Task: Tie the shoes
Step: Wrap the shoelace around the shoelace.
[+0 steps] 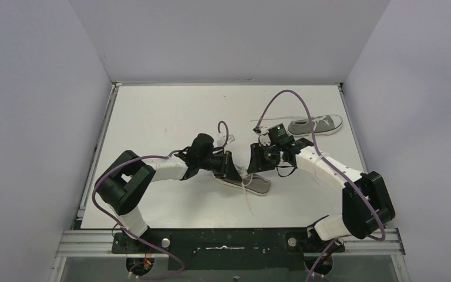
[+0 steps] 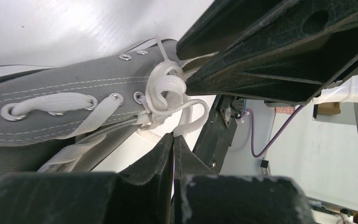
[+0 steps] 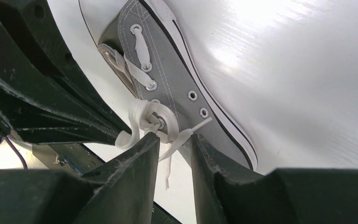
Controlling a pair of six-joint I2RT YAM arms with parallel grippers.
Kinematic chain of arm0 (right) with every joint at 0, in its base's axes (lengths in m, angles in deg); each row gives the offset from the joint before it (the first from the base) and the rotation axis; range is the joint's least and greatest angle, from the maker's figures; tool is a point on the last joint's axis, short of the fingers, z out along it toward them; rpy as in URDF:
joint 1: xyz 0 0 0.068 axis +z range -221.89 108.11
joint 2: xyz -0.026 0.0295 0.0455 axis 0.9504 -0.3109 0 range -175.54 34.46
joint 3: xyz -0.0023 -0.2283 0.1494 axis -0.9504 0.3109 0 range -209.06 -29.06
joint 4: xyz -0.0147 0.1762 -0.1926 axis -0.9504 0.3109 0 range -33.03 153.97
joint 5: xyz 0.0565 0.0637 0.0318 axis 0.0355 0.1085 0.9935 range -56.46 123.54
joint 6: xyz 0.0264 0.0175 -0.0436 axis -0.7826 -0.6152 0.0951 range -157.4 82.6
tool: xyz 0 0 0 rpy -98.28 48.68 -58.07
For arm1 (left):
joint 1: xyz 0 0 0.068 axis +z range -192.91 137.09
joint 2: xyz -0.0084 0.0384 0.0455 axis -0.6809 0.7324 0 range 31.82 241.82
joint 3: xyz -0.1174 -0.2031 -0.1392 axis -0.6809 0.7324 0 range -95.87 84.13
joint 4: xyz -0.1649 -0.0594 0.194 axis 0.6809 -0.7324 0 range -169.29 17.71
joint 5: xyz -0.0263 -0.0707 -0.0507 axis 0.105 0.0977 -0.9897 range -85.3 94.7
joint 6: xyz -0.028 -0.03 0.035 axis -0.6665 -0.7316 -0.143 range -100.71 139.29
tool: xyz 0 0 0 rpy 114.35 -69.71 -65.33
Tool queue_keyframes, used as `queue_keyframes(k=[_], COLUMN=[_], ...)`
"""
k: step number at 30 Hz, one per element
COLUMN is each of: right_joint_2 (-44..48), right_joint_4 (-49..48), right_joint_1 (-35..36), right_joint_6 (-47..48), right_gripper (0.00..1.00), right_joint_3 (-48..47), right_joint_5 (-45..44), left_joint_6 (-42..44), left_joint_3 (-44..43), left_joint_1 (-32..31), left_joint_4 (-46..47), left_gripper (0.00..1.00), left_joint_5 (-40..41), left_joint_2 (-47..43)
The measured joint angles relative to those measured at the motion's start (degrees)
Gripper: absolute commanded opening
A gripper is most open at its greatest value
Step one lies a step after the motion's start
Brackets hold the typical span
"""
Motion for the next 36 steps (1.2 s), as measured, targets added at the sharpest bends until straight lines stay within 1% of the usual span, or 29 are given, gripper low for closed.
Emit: queue_keyframes(k=[2, 4, 7, 10, 14, 17, 19, 24, 28, 34, 36], right_joint_2=[-0.44, -0.83, -1.27, -0.9, 0.22, 0.33, -0.09, -2.51, -2.43, -0.13, 0.57], right_joint_4=[-0.15, -0.2, 0.59, 0.94, 3.23, 5.38, 6.34, 6.38, 5.88, 4.37, 4.04], right_joint_1=[0.0, -0.02, -0.59, -2.95, -8.13, -12.35, -13.62, -12.33, -11.32, -9.25, -8.83], right_joint_6=[0.04, 0.02, -0.39, -2.12, -4.17, -5.14, -5.51, -6.64, -8.22, -11.76, -12.39], right_gripper=[0.35, 0.4, 0.5, 0.53, 0.51, 0.45, 0.42, 0.38, 0.37, 0.37, 0.4], right_joint_3=[0.0, 0.0, 0.0, 0.26, 0.83, 1.55, 2.29, 5.4, 7.52, 10.8, 11.04], right_joint_5=[0.07, 0.02, -0.72, -0.83, -1.27, -2.67, -3.28, -2.34, -1.11, 0.74, 1.29], left_joint_6=[0.09, 0.15, 0.17, 0.15, -0.09, -0.61, -0.74, -0.48, 0.2, 1.18, 1.57], left_joint_3=[0.0, 0.0, 0.07, 0.09, 0.11, 0.13, 0.15, 0.17, 0.15, 0.15, 0.09], left_joint_1=[-0.46, -0.79, -0.92, -0.92, -0.94, -0.94, -0.94, -0.94, -0.94, -0.94, -0.94], left_joint_4=[-0.42, -0.72, -1.11, -1.14, -1.14, -1.2, -1.95, -6.38, -10.86, -15.17, -16.41], left_gripper=[0.01, 0.01, 0.01, 0.01, 0.01, 0.01, 0.01, 0.0, 0.0, 0.0, 0.0], left_joint_5=[-0.02, -0.02, 0.0, 0.0, 0.11, 0.33, 0.63, 1.68, 2.21, 2.29, 2.34], left_joint_2=[-0.11, -0.33, -1.03, -1.64, -2.03, -2.12, -2.51, -4.61, -5.55, -5.88, -5.9])
